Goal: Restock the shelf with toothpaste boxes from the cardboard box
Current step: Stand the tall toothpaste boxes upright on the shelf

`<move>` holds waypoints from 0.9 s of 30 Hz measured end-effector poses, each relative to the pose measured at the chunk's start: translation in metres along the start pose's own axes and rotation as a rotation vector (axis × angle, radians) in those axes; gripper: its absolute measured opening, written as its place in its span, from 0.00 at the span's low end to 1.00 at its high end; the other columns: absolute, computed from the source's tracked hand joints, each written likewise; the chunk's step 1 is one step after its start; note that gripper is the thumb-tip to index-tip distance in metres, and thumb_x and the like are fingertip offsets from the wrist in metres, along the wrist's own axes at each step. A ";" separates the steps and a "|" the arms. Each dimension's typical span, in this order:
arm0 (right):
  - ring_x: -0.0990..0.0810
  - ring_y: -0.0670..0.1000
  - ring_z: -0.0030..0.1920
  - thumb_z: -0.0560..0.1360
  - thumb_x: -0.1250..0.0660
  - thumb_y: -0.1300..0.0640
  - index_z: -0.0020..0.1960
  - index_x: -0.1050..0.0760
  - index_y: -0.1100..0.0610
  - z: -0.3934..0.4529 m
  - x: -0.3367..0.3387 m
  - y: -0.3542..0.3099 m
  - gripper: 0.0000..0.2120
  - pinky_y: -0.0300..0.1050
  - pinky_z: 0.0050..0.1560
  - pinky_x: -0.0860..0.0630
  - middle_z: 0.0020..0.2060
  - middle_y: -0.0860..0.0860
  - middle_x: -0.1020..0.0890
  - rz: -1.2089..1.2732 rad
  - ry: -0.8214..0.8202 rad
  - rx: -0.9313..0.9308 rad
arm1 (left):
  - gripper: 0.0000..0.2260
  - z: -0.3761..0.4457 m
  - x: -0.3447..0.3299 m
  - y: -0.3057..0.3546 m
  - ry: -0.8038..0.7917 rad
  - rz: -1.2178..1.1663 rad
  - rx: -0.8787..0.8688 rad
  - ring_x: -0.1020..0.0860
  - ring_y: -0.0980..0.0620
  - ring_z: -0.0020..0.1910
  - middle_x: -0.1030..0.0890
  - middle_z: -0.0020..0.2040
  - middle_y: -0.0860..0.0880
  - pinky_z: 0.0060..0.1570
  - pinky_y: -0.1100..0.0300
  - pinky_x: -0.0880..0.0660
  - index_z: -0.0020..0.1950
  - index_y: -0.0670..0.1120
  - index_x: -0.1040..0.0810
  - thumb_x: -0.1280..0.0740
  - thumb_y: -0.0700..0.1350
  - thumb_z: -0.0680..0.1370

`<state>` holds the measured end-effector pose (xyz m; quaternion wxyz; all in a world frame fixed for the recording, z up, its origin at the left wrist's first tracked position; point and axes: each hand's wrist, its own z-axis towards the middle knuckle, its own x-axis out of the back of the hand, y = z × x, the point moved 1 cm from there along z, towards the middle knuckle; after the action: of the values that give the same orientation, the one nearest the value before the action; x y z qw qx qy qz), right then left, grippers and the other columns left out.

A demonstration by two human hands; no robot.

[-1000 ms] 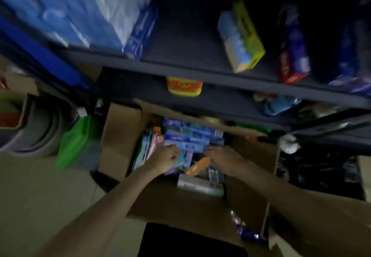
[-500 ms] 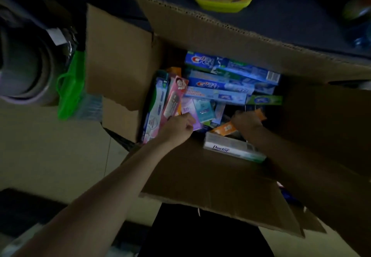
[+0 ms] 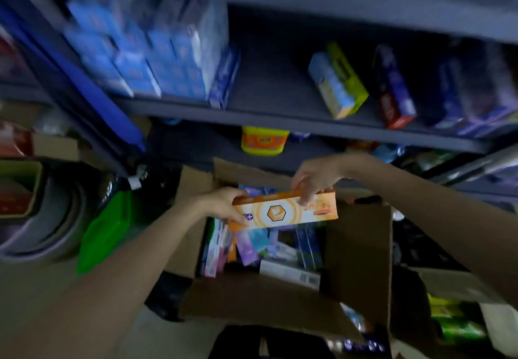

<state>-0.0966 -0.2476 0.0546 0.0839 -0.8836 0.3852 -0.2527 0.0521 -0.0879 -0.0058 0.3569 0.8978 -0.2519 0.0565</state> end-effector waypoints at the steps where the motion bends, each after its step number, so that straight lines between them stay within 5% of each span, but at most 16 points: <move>1: 0.26 0.49 0.40 0.73 0.31 0.55 0.58 0.23 0.59 -0.016 0.013 -0.010 0.15 0.32 0.26 0.33 0.45 0.54 0.20 -0.010 0.014 0.011 | 0.23 -0.014 0.014 0.010 0.000 -0.019 -0.020 0.24 0.53 0.47 0.24 0.55 0.46 0.43 0.64 0.25 0.65 0.42 0.31 0.29 0.37 0.72; 4: 0.24 0.52 0.43 0.73 0.31 0.54 0.60 0.24 0.58 -0.057 0.050 -0.033 0.17 0.37 0.31 0.29 0.53 0.59 0.19 -0.003 0.116 0.035 | 0.17 -0.054 0.056 0.037 0.035 -0.033 -0.084 0.23 0.54 0.44 0.22 0.50 0.49 0.52 0.53 0.24 0.57 0.45 0.27 0.28 0.38 0.71; 6: 0.21 0.54 0.48 0.73 0.30 0.53 0.62 0.25 0.55 -0.085 0.070 -0.048 0.18 0.46 0.43 0.24 0.55 0.57 0.19 0.032 0.276 0.042 | 0.18 -0.079 0.081 0.056 0.076 -0.045 -0.114 0.23 0.55 0.42 0.22 0.47 0.50 0.48 0.56 0.23 0.59 0.43 0.27 0.28 0.38 0.71; 9: 0.20 0.51 0.46 0.76 0.34 0.50 0.55 0.22 0.57 -0.126 0.103 -0.063 0.12 0.45 0.46 0.24 0.48 0.51 0.18 0.154 0.676 0.130 | 0.19 -0.112 0.112 0.081 0.155 -0.138 -0.149 0.22 0.56 0.43 0.22 0.48 0.51 0.42 0.62 0.20 0.61 0.45 0.29 0.29 0.39 0.72; 13: 0.21 0.54 0.47 0.78 0.40 0.46 0.49 0.21 0.62 -0.183 0.145 -0.070 0.20 0.44 0.44 0.31 0.46 0.56 0.18 0.142 1.220 0.077 | 0.13 -0.148 0.142 0.109 0.262 -0.227 -0.268 0.21 0.54 0.44 0.21 0.49 0.50 0.46 0.59 0.21 0.57 0.47 0.27 0.32 0.39 0.74; 17: 0.22 0.51 0.50 0.79 0.44 0.44 0.57 0.23 0.56 -0.234 0.164 -0.082 0.19 0.43 0.44 0.24 0.53 0.52 0.20 0.473 1.098 0.230 | 0.13 -0.183 0.161 0.138 0.367 -0.315 -0.414 0.20 0.55 0.42 0.20 0.46 0.52 0.45 0.60 0.20 0.57 0.46 0.26 0.31 0.41 0.73; 21: 0.19 0.49 0.38 0.79 0.41 0.49 0.52 0.22 0.53 -0.268 0.174 -0.097 0.12 0.37 0.34 0.25 0.46 0.50 0.18 0.669 1.029 0.458 | 0.13 -0.205 0.177 0.163 0.450 -0.355 -0.481 0.20 0.50 0.49 0.19 0.52 0.49 0.55 0.51 0.22 0.57 0.49 0.26 0.31 0.41 0.74; 27: 0.19 0.49 0.38 0.80 0.41 0.55 0.47 0.22 0.58 -0.303 0.189 -0.118 0.11 0.34 0.35 0.23 0.43 0.55 0.17 0.712 1.052 0.620 | 0.13 -0.217 0.173 0.193 0.484 -0.440 -0.554 0.18 0.53 0.45 0.20 0.52 0.48 0.46 0.59 0.20 0.57 0.45 0.26 0.32 0.37 0.74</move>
<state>-0.0675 -0.2888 0.4275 0.2118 -0.3999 0.5505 -0.7015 0.1240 -0.1333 0.3211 0.6370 0.7611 0.0308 0.1180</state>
